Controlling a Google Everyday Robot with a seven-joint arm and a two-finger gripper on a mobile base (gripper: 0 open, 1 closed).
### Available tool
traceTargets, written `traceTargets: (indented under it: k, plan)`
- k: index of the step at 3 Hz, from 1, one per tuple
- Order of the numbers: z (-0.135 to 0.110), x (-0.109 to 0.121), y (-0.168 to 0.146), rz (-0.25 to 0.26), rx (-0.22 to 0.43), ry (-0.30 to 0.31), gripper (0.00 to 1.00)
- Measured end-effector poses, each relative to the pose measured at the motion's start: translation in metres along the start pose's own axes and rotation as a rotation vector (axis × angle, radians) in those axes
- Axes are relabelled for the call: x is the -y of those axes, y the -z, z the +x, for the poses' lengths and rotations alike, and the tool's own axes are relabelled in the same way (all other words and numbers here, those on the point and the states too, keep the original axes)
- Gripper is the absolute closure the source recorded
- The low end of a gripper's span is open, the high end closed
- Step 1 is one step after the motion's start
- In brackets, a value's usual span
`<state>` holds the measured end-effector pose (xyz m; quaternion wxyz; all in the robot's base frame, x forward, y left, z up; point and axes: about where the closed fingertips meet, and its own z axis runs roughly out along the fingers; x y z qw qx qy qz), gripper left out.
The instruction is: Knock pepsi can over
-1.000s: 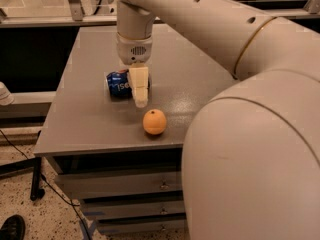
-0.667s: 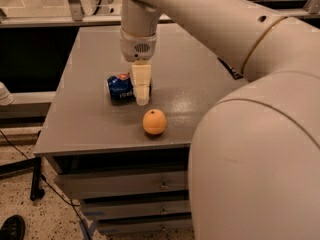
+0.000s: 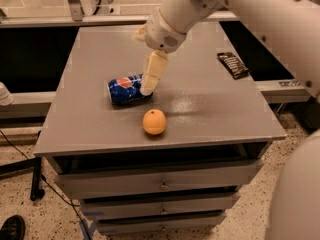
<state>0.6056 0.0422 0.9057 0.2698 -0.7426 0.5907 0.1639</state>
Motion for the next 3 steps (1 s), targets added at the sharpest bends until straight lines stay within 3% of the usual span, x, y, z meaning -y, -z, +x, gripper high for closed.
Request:
traceTargets:
  k: [1,2,3]
  plan:
    - [-0.011,-0.008,0.025,0.126,0.206,0.033,0.0]
    - [-0.024,-0.025,0.048,0.251,0.372,0.061,0.0]
    - [-0.016,-0.037,0.081,0.339,0.449,0.072,0.0]
